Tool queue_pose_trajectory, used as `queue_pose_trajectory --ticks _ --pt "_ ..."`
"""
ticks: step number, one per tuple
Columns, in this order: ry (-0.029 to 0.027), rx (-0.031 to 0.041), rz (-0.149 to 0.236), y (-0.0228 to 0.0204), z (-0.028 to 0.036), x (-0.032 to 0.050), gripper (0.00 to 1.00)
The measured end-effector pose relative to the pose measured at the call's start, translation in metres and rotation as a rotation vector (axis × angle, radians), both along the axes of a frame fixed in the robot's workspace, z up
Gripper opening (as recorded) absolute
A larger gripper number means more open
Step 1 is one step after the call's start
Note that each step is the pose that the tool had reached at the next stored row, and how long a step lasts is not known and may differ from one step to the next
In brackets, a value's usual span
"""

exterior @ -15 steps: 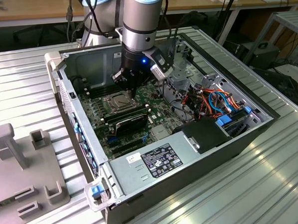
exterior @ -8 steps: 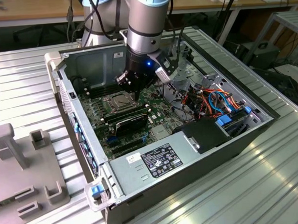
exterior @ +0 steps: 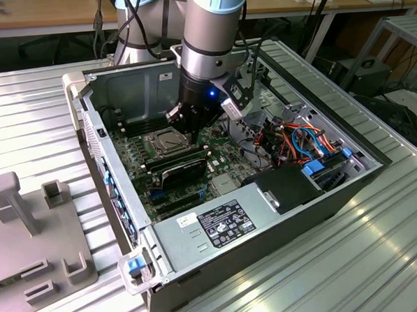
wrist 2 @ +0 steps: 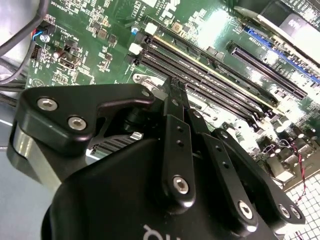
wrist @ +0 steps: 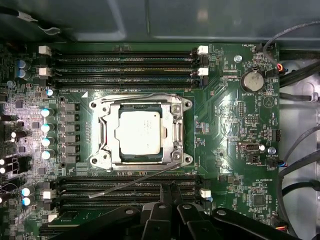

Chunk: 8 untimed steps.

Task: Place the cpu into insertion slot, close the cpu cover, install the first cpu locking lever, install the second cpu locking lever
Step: 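Install the second cpu locking lever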

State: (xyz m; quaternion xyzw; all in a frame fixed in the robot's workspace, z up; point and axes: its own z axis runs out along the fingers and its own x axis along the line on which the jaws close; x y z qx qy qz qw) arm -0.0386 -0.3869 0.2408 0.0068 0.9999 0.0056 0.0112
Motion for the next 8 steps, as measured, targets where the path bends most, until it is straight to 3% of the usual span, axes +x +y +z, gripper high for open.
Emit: queue_pose_trajectory --ticks 8 --pt "-0.0001 0.0001 0.0 -0.0001 -0.0001 0.0 0.11"
